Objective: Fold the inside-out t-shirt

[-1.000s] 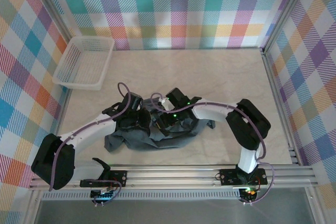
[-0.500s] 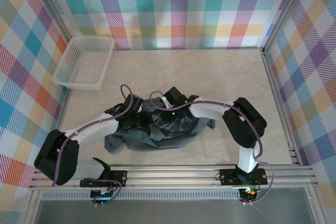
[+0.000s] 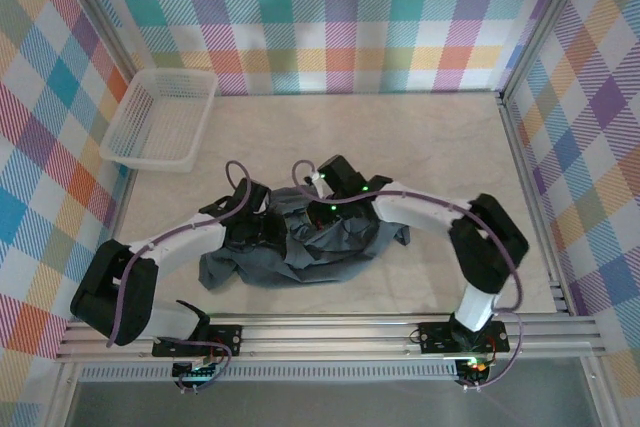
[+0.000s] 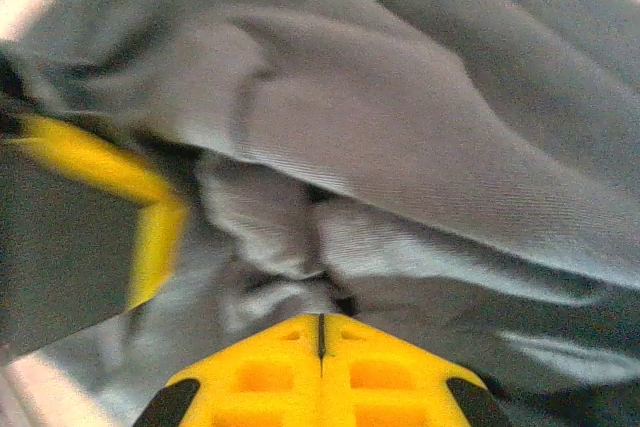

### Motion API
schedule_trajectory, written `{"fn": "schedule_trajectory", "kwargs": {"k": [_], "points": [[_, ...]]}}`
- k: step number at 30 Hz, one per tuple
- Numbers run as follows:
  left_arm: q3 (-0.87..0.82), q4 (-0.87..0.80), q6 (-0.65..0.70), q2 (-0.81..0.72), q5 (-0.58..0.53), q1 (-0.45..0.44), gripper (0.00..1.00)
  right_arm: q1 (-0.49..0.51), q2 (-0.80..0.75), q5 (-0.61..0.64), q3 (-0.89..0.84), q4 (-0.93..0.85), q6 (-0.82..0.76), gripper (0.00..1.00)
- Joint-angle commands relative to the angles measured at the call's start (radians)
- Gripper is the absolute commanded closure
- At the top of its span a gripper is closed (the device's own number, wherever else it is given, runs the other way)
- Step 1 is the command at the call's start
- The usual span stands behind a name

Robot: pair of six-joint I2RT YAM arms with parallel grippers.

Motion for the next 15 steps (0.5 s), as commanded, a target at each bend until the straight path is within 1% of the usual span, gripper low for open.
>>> {"fn": "schedule_trajectory", "kwargs": {"k": [1, 4, 5, 7, 8, 9, 10, 11, 15], "points": [[0.004, -0.02, 0.031, -0.063, -0.019, 0.013, 0.77, -0.035, -0.095, -0.093, -0.032, 0.031, 0.059, 1.0], [0.025, -0.089, 0.034, -0.144, -0.064, 0.002, 0.76, -0.044, -0.093, -0.05, -0.035, -0.011, 0.08, 1.0], [0.047, -0.126, 0.045, -0.169, -0.114, -0.029, 0.76, -0.044, -0.084, -0.029, -0.026, -0.038, 0.1, 1.0], [0.118, -0.211, 0.081, -0.187, -0.243, -0.147, 0.75, -0.045, -0.074, -0.006, -0.02, -0.069, 0.137, 0.96], [0.165, -0.245, 0.107, -0.174, -0.279, -0.203, 0.75, -0.048, -0.078, -0.002, -0.027, -0.064, 0.153, 0.93], [0.193, -0.257, 0.126, -0.149, -0.285, -0.231, 0.75, -0.05, -0.086, 0.001, -0.038, -0.054, 0.167, 0.91], [0.22, -0.264, 0.154, -0.113, -0.283, -0.25, 0.75, -0.056, -0.098, 0.006, -0.053, -0.04, 0.181, 0.84], [0.243, -0.266, 0.186, -0.072, -0.28, -0.264, 0.75, -0.064, -0.11, 0.011, -0.067, -0.032, 0.201, 0.8], [0.321, -0.266, 0.288, 0.091, -0.244, -0.276, 0.74, -0.106, -0.171, 0.025, -0.112, -0.031, 0.229, 0.71]]}}
